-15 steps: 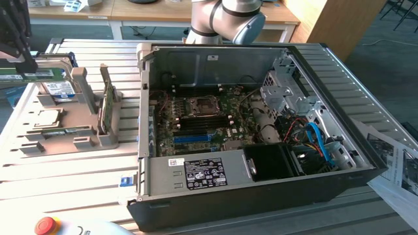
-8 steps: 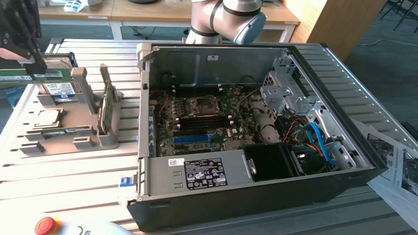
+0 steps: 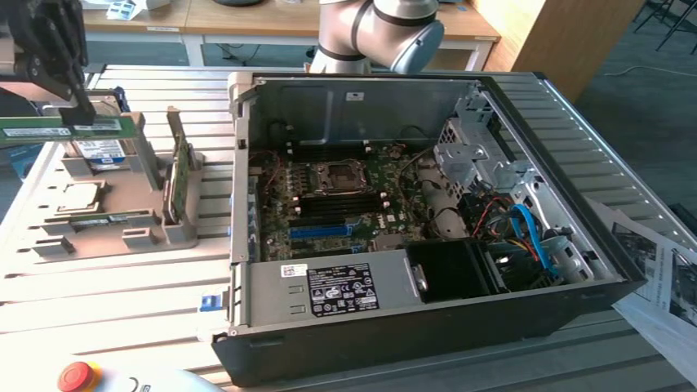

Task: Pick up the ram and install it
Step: 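Pick up the ram and move it above insertion slot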

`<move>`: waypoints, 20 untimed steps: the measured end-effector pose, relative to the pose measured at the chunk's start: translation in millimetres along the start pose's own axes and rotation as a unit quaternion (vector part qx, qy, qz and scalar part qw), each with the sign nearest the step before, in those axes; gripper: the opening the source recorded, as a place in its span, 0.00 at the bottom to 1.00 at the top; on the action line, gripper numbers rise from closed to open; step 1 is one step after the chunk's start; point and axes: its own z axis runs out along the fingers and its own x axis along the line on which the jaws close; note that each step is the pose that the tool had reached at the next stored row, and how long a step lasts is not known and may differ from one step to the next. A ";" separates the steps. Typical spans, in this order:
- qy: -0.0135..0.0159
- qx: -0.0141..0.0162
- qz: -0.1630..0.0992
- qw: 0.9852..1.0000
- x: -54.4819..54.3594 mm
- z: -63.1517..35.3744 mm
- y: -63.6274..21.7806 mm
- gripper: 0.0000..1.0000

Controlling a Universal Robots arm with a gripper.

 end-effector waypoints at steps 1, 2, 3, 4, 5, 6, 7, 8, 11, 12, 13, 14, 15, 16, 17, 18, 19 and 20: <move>0.000 0.000 0.000 1.000 0.4 -0.1 -2.3 0.12; 0.000 0.000 0.000 1.000 0.8 -0.2 -4.5 0.12; 0.000 -0.001 0.000 1.000 1.1 -0.4 -6.7 0.12; 0.000 -0.001 0.000 1.000 1.5 -0.4 -8.9 0.12; 0.000 -0.001 0.000 1.000 1.8 -0.5 -11.1 0.12; 0.000 -0.001 0.000 1.000 2.2 -0.7 -13.4 0.12; 0.000 -0.001 0.000 1.000 2.6 -0.8 -15.7 0.12; 0.000 -0.002 0.000 1.000 2.9 -0.9 -17.7 0.12; 0.000 -0.002 0.000 1.000 4.2 -1.2 -23.9 0.12; 0.000 -0.002 0.000 1.000 4.7 -1.3 -26.0 0.12; 0.000 -0.002 0.000 1.000 5.2 -1.4 -28.0 0.12; 0.000 -0.003 0.000 1.000 5.6 -1.5 -30.1 0.12; 0.000 -0.003 0.000 1.000 6.1 -1.6 -32.1 0.12; 0.000 -0.003 0.000 1.000 6.5 -1.7 -34.0 0.12; 0.000 -0.003 0.000 1.000 6.8 -1.8 -35.8 0.12; 0.000 -0.003 0.000 1.000 7.3 -1.9 -37.9 0.12; 0.000 -0.004 0.000 1.000 7.7 -2.0 -40.0 0.12; 0.000 -0.004 0.000 1.000 8.1 -2.1 -42.1 0.12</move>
